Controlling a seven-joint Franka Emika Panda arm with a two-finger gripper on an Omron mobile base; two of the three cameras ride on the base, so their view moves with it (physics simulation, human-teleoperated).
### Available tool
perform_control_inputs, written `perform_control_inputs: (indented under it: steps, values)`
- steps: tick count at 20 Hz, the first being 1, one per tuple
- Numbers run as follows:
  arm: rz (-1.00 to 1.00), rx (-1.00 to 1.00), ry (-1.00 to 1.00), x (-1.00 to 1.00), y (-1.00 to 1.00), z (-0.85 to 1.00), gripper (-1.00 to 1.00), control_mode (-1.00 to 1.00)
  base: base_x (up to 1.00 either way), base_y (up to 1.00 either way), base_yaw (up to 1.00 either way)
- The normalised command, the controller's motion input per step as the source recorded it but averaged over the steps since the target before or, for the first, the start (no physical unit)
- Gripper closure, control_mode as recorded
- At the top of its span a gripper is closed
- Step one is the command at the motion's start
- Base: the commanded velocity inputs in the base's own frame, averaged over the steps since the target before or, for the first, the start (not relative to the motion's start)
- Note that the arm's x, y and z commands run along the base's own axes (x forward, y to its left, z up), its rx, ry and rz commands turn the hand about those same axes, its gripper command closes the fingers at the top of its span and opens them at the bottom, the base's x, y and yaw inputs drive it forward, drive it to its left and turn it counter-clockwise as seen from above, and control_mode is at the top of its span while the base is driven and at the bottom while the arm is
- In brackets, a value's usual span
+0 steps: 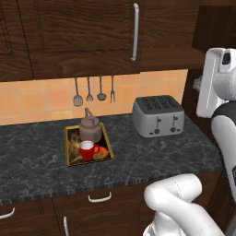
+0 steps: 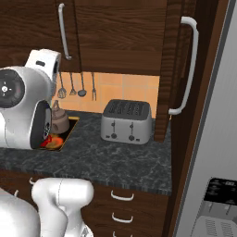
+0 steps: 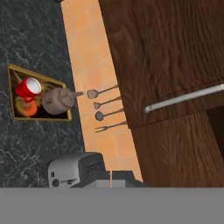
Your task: Pick the kettle from the counter and place it on the tray. Then pick the mug from the cabinet and place it on the tray. Then close the cabinet doors.
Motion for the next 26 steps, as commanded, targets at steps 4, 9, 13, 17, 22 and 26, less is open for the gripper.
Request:
perform_control_inputs:
  steps: [4, 9, 13, 17, 22, 26]
  values:
    - [0.0, 0.04, -0.13, -1.0, -0.97, -0.01, 1.0, -1.0, 0.0, 0.0, 0.0]
    - [0.0, 0.05, -0.04, -0.51, -0.95, 0.0, 1.0, -1.0, 0.0, 0.0, 0.0]
    - [0.0, 0.04, -0.01, -0.33, -0.9, -0.08, 1.0, -1.0, 0.0, 0.0, 0.0]
    - [0.0, 0.04, -0.05, -0.21, -0.93, -0.13, 1.0, -1.0, 0.0, 0.0, 0.0]
    - [0.0, 0.01, -0.1, -0.23, -0.95, -0.15, 1.0, -1.0, 0.0, 0.0, 0.0]
    - [0.0, 0.02, -0.1, -0.01, -0.99, -0.16, 1.0, -1.0, 0.0, 0.0, 0.0]
